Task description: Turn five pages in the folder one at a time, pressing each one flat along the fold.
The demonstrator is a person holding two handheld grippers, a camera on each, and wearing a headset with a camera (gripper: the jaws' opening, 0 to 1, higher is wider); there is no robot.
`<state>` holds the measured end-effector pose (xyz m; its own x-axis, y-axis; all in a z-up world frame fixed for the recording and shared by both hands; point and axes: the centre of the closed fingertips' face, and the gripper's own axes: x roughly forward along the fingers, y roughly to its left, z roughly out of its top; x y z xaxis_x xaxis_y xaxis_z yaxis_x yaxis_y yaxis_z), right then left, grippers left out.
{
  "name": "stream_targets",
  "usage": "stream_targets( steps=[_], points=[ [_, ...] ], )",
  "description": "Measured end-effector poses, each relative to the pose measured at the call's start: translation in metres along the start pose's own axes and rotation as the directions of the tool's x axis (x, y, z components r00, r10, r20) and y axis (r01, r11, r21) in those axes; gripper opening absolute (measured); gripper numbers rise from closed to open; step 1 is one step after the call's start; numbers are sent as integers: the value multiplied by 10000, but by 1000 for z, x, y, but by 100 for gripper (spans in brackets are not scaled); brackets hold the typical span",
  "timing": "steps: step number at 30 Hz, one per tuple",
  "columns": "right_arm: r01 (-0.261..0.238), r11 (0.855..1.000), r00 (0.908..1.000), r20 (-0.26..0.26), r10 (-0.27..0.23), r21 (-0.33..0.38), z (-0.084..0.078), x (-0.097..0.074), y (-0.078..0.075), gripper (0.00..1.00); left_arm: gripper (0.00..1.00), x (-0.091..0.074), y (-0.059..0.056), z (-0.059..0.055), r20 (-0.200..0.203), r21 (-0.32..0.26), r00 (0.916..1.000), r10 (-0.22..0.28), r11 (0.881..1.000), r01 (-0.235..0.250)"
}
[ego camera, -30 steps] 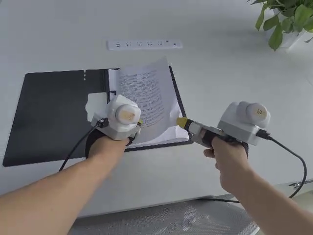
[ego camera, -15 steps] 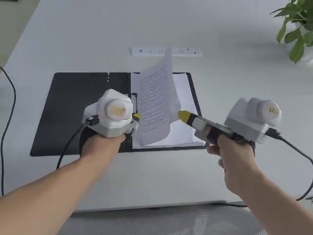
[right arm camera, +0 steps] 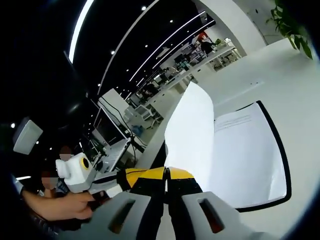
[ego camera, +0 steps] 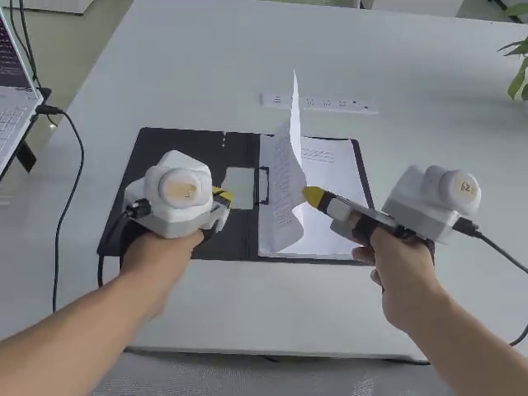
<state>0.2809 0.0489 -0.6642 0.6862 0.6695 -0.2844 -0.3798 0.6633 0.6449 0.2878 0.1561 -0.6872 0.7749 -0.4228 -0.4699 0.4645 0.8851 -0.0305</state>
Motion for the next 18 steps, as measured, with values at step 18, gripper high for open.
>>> stream_targets(
  steps=[18],
  points=[
    [-656,9977,9913,-1157,630,-189,-43,63,49,0,0,-63,56,-7,19,-500,9975,704,9963,-702]
  ],
)
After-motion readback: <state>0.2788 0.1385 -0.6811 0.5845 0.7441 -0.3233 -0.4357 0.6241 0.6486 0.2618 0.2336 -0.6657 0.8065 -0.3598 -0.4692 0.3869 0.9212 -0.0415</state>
